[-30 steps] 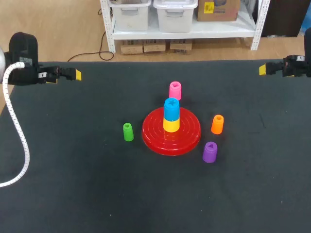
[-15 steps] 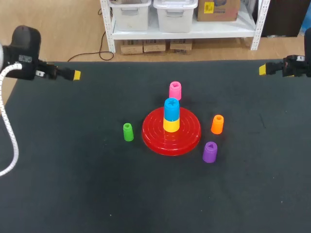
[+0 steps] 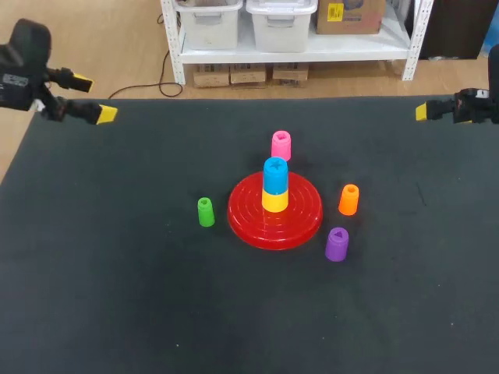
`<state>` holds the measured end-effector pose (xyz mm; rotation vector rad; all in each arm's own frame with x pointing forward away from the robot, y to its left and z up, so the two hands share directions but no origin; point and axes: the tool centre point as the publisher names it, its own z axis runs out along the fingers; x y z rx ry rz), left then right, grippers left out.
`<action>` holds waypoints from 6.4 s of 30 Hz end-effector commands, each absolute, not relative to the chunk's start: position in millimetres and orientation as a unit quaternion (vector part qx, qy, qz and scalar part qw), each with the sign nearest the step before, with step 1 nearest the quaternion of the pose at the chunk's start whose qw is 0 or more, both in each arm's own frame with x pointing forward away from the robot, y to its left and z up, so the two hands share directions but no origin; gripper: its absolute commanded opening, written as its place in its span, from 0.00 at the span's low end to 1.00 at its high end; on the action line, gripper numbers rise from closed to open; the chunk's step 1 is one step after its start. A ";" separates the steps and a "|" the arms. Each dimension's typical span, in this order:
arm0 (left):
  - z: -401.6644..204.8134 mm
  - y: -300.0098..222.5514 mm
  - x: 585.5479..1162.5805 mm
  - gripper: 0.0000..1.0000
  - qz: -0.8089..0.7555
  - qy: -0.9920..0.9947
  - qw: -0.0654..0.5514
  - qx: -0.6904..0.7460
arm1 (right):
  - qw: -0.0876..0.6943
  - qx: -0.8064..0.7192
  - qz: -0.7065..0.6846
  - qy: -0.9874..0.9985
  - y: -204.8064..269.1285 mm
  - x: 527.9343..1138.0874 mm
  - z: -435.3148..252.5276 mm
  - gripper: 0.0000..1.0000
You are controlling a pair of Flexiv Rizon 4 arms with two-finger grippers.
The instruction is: Pick up and stack the cylinders on the red base in this order: pink,purple,orange,green
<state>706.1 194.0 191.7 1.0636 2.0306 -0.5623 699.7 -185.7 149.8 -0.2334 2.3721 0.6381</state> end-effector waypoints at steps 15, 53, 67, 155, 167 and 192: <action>183.3 192.6 718.2 1.00 -0.254 0.645 0.327 0.642 | 0.331 -0.089 0.244 0.907 -185.6 699.8 149.8 1.00; 165.6 177.3 707.6 1.00 -0.283 0.627 0.335 0.644 | 0.331 -0.089 0.244 0.907 -185.6 699.8 149.8 1.00; 165.7 173.6 714.8 1.00 -0.286 0.625 0.328 0.647 | 0.331 -0.089 0.244 0.907 -185.6 699.8 149.8 1.00; 166.1 169.7 713.6 1.00 -0.281 0.621 0.328 0.654 | 0.120 -0.494 0.038 0.860 33.4 798.9 93.6 1.00; 166.1 169.7 713.6 1.00 -0.281 0.621 0.328 0.654 | 0.090 -0.506 0.020 0.858 44.4 804.2 54.5 1.00; 166.1 169.7 713.6 1.00 -0.281 0.621 0.328 0.654 | 0.072 -0.493 0.019 0.867 36.4 793.1 20.5 1.00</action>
